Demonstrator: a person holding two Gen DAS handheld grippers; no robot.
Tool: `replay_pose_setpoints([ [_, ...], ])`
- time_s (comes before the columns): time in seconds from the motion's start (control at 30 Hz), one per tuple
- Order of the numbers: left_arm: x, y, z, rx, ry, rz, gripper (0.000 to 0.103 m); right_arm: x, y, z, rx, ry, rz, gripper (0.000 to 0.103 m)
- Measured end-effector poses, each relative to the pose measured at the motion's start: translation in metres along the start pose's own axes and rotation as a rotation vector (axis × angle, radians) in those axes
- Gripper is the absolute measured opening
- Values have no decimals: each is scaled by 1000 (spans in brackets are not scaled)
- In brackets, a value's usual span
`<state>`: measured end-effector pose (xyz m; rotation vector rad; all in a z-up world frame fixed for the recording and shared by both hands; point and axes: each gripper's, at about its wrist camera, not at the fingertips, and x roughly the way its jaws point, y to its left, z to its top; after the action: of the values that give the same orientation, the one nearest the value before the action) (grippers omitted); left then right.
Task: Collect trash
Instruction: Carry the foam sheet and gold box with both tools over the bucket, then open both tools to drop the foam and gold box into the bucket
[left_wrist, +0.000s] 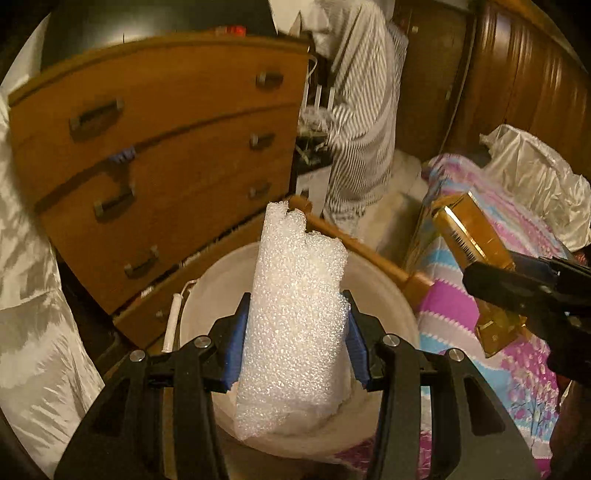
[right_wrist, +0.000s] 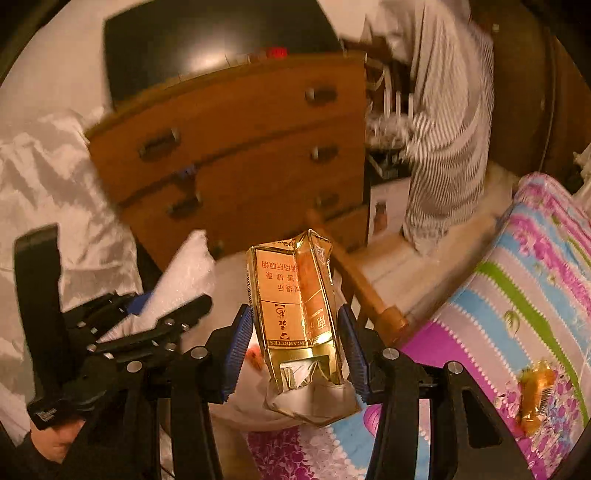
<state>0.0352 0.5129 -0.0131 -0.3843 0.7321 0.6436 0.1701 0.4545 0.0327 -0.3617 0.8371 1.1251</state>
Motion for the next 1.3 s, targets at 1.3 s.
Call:
replay_pose_setpoints([
  [1.3, 47, 52, -6, -42, 104, 19, 59, 27, -34, 6, 94, 126, 66, 68],
])
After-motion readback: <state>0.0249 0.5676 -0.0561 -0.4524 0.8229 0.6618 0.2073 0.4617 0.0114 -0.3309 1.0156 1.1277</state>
